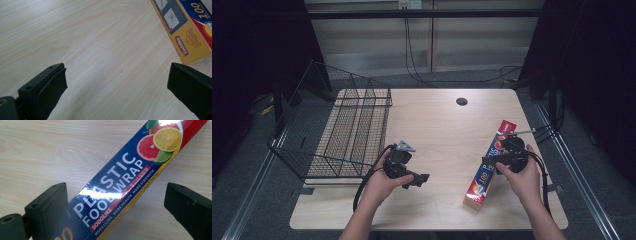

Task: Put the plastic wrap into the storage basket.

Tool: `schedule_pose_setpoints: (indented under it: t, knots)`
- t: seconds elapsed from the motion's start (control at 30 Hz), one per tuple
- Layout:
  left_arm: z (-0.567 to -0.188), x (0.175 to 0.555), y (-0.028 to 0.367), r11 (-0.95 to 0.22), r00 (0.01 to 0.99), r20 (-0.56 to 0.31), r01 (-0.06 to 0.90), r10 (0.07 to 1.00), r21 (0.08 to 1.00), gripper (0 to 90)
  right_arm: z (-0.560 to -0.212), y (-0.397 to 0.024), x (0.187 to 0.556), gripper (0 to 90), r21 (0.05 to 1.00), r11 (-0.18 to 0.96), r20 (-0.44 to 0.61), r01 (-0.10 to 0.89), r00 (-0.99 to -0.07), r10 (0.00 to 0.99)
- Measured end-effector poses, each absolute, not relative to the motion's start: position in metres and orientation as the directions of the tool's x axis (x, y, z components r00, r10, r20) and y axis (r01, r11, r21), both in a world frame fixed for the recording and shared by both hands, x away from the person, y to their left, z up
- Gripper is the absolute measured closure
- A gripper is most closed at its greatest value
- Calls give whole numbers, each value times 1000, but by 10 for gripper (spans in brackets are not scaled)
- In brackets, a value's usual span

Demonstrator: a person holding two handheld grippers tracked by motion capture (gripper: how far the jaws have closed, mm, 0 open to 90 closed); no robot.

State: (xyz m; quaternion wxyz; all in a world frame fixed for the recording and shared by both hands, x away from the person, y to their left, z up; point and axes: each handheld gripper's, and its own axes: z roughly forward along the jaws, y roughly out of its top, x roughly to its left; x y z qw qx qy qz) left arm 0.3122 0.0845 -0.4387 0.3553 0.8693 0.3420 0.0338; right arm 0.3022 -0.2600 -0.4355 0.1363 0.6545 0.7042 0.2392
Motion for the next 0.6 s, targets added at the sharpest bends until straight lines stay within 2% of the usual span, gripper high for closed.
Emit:
schedule_pose_setpoints:
  t: [0.4, 0.6]
  knots:
    - [-438, 312, 86, -509, 764, -191, 571, 617, 644, 20, -440, -253, 308, 55, 497, -4, 131, 868, -71, 989]
    - [-438, 311, 83, -511, 766, -191, 570, 614, 644, 20, -447, -245, 314, 44, 476, 1, 94, 879, -52, 994]
